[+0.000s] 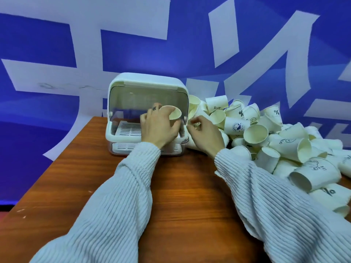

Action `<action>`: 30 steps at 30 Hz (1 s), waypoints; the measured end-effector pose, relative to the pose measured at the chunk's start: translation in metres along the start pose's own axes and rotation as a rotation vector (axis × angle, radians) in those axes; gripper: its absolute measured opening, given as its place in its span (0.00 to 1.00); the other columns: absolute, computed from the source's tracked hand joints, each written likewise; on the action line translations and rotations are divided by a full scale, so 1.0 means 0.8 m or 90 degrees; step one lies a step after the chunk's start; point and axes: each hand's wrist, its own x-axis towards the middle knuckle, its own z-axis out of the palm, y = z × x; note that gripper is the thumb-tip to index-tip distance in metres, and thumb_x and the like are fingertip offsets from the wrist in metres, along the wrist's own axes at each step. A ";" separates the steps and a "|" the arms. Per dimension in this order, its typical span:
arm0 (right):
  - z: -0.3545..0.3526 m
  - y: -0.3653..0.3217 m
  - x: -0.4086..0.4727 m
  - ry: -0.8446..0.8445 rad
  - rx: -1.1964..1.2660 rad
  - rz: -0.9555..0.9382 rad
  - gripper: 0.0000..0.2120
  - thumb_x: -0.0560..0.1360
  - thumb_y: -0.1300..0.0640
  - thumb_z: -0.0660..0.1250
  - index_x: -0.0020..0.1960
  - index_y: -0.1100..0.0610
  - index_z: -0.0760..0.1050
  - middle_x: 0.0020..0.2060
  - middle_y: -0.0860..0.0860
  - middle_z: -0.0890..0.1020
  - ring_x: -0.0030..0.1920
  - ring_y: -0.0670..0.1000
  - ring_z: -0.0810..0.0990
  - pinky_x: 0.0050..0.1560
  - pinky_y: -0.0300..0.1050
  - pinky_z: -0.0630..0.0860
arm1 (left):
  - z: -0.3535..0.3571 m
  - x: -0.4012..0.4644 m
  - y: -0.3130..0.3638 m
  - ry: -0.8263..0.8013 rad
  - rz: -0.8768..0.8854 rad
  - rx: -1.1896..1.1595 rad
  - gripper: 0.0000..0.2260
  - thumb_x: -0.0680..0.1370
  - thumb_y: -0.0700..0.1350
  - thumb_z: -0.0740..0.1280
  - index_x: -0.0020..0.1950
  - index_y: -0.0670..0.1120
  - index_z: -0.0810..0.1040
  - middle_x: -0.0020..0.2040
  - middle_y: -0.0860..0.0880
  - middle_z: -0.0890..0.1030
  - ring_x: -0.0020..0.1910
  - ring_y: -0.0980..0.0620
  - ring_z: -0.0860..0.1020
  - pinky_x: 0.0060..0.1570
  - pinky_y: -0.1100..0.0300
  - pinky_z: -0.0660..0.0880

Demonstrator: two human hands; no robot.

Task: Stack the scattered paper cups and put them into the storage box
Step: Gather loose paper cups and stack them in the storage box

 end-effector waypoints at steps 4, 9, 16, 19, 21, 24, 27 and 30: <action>-0.021 0.026 -0.013 0.062 0.037 0.045 0.09 0.77 0.44 0.66 0.53 0.45 0.80 0.42 0.43 0.83 0.48 0.52 0.82 0.50 0.51 0.78 | 0.019 -0.009 -0.008 -0.160 -0.019 0.150 0.39 0.78 0.73 0.40 0.62 0.54 0.84 0.70 0.45 0.76 0.70 0.42 0.70 0.74 0.37 0.55; -0.002 0.063 -0.021 0.016 -0.111 -0.003 0.24 0.75 0.53 0.66 0.72 0.52 0.76 0.67 0.53 0.81 0.69 0.57 0.76 0.69 0.54 0.73 | 0.023 -0.011 -0.009 -0.047 -0.009 0.046 0.30 0.80 0.68 0.48 0.70 0.53 0.77 0.75 0.46 0.71 0.77 0.45 0.63 0.77 0.37 0.51; 0.023 0.080 -0.022 0.015 -0.525 -0.152 0.26 0.71 0.56 0.67 0.70 0.55 0.74 0.64 0.57 0.77 0.66 0.61 0.73 0.72 0.55 0.61 | 0.007 -0.037 0.038 0.121 0.101 -0.067 0.18 0.78 0.52 0.63 0.66 0.49 0.77 0.71 0.44 0.73 0.74 0.42 0.66 0.74 0.39 0.60; -0.008 0.076 -0.029 0.070 -0.493 -0.163 0.26 0.65 0.51 0.73 0.62 0.56 0.79 0.57 0.57 0.79 0.60 0.62 0.76 0.63 0.56 0.69 | 0.009 -0.051 0.054 0.069 0.191 -0.067 0.25 0.71 0.46 0.64 0.69 0.48 0.75 0.72 0.43 0.73 0.75 0.41 0.65 0.75 0.39 0.60; -0.033 0.075 -0.042 0.081 -0.416 -0.155 0.28 0.64 0.50 0.74 0.63 0.56 0.78 0.58 0.58 0.78 0.60 0.63 0.75 0.62 0.57 0.71 | 0.015 -0.059 0.060 0.025 0.291 0.006 0.33 0.67 0.47 0.67 0.74 0.49 0.71 0.74 0.44 0.71 0.78 0.41 0.62 0.77 0.38 0.55; -0.061 0.075 -0.063 -0.019 -0.265 -0.105 0.32 0.68 0.48 0.73 0.70 0.56 0.74 0.63 0.58 0.76 0.65 0.62 0.72 0.66 0.56 0.70 | 0.031 -0.076 0.071 -0.072 0.408 0.149 0.44 0.67 0.49 0.72 0.81 0.52 0.58 0.77 0.46 0.69 0.80 0.43 0.60 0.77 0.34 0.48; -0.068 0.079 -0.082 -0.075 -0.097 -0.073 0.35 0.65 0.45 0.65 0.71 0.54 0.74 0.64 0.56 0.77 0.66 0.61 0.73 0.69 0.57 0.70 | 0.041 -0.094 0.079 -0.060 0.410 0.162 0.43 0.70 0.51 0.73 0.82 0.48 0.58 0.70 0.45 0.76 0.71 0.42 0.72 0.77 0.39 0.53; -0.057 0.092 -0.111 0.140 -0.024 -0.048 0.31 0.69 0.52 0.63 0.73 0.54 0.74 0.69 0.55 0.77 0.72 0.59 0.71 0.75 0.57 0.65 | 0.041 -0.108 0.076 -0.008 0.341 0.122 0.35 0.72 0.55 0.71 0.76 0.47 0.68 0.65 0.42 0.77 0.65 0.40 0.74 0.72 0.44 0.62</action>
